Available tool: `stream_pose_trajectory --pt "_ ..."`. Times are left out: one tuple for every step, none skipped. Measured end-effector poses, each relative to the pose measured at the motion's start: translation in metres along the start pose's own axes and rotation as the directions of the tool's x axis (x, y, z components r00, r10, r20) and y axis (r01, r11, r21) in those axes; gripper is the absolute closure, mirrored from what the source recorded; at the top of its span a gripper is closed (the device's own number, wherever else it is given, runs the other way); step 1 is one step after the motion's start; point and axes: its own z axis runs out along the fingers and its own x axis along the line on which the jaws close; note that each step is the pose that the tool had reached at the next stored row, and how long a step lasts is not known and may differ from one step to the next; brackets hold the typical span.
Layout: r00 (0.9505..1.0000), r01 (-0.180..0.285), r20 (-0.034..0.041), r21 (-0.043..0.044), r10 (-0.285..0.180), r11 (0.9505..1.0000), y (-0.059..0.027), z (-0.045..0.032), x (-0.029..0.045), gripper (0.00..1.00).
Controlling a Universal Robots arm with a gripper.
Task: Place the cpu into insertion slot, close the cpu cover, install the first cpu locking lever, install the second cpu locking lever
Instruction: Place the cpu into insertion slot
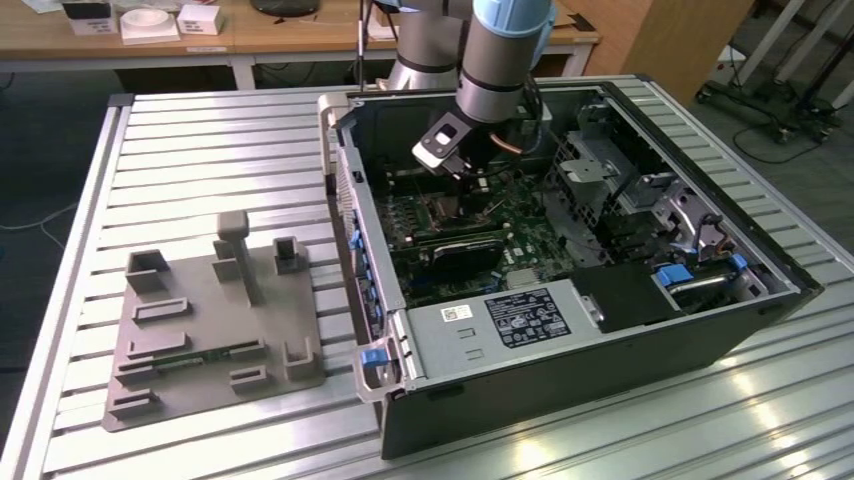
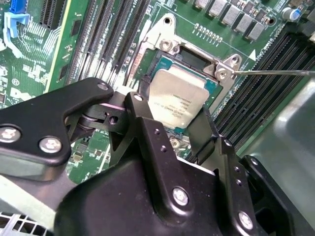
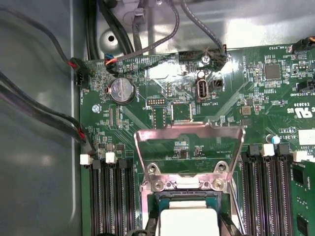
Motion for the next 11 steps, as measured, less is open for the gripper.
stream_pose_trajectory --pt "1.0 0.0 0.0 0.0 0.0 1.0 0.0001 0.0 -0.0001 0.45" --pt "1.0 0.0 0.0001 0.0002 0.0 1.0 0.0001 -0.0001 -0.0004 0.45" --pt "1.0 0.0 0.0 -0.0003 0.0 1.0 0.0002 0.0 -0.0009 0.45" --pt "1.0 0.0 0.0 0.0001 0.0 1.0 0.0001 0.0 -0.001 0.45" --pt "1.0 0.0 0.0 0.0001 0.0 1.0 0.0001 0.0 -0.001 0.45" --pt "1.0 0.0 0.0001 0.0002 0.0 1.0 0.0 0.0 -0.001 0.45" --pt "1.0 0.0 0.0002 0.0003 0.0 1.0 -0.0001 -0.0001 -0.0011 0.45" --pt "1.0 0.0 0.0003 0.0003 0.0 1.0 -0.0001 -0.0001 -0.0011 0.45" --pt "1.0 0.0 0.0003 0.0003 0.0 1.0 -0.0001 0.0 -0.0011 0.45" --pt "1.0 0.0 0.0003 0.0003 0.0 1.0 0.0001 0.0 -0.0011 0.45" --pt "1.0 0.0 0.0002 0.0003 0.0 1.0 0.0002 0.0 -0.0011 0.45"
